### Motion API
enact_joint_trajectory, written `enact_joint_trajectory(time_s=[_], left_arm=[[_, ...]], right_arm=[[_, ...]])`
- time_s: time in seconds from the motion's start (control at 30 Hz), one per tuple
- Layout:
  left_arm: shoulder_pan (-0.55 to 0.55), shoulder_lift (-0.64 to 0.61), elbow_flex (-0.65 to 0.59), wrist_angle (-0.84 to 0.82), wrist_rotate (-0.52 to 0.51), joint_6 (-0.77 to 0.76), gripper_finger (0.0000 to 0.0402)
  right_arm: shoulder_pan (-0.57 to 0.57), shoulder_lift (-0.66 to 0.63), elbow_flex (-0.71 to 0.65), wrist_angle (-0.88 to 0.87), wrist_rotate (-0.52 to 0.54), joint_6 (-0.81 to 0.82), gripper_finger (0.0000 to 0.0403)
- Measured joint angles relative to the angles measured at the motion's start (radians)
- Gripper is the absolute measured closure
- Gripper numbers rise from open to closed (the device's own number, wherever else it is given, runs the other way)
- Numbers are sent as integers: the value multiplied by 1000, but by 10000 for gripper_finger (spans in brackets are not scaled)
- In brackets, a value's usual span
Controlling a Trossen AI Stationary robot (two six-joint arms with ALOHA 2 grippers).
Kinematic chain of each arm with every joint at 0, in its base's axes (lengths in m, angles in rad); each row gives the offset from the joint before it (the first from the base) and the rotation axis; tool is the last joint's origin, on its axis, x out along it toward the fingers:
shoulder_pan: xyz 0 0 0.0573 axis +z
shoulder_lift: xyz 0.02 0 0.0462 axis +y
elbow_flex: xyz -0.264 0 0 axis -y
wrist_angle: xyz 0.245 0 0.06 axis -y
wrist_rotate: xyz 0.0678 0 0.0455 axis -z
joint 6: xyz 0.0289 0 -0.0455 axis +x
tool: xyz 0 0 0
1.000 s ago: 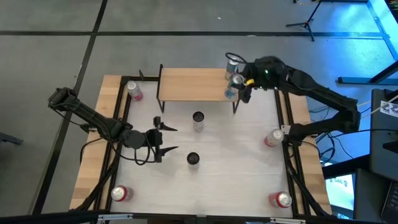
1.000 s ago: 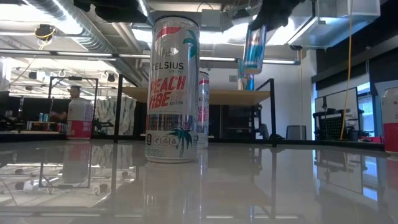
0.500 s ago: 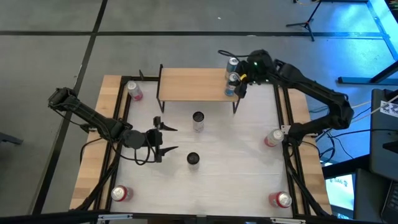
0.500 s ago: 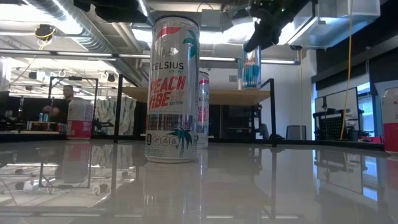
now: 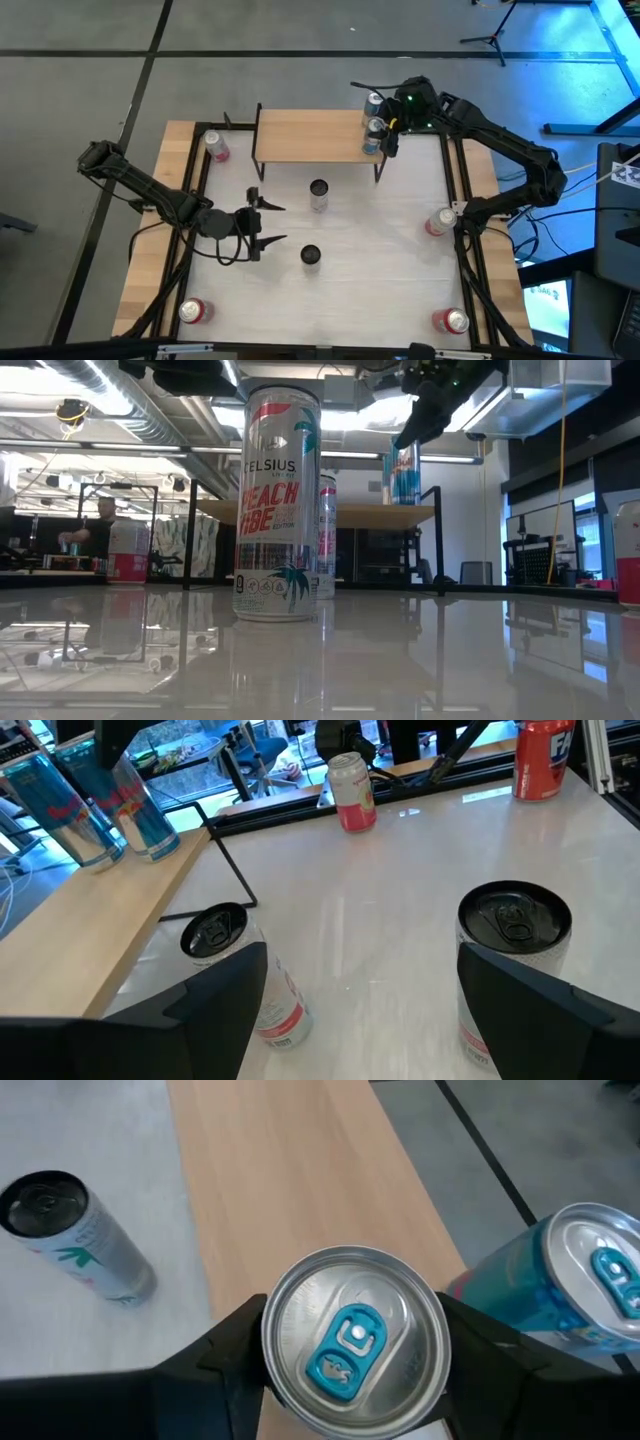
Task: Place canned beverage on shelf
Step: Put the blue soda can on the shelf aligned with the other blue soda can, then put the top white pink soda can on the shelf
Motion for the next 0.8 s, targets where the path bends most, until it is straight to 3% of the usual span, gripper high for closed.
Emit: enact_joint_trajectory(time_s=[0.33, 0.5, 0.8], left_arm=[[0, 0, 0, 0, 0, 1, 83], [0, 0, 0, 0, 0, 1, 83], [0, 0, 0, 0, 0, 1, 83]], right_arm=[[-1, 6, 0, 5, 42, -3, 63], [0, -15, 20, 10, 87, -3, 52], [34, -29, 120, -56, -51, 76, 50]])
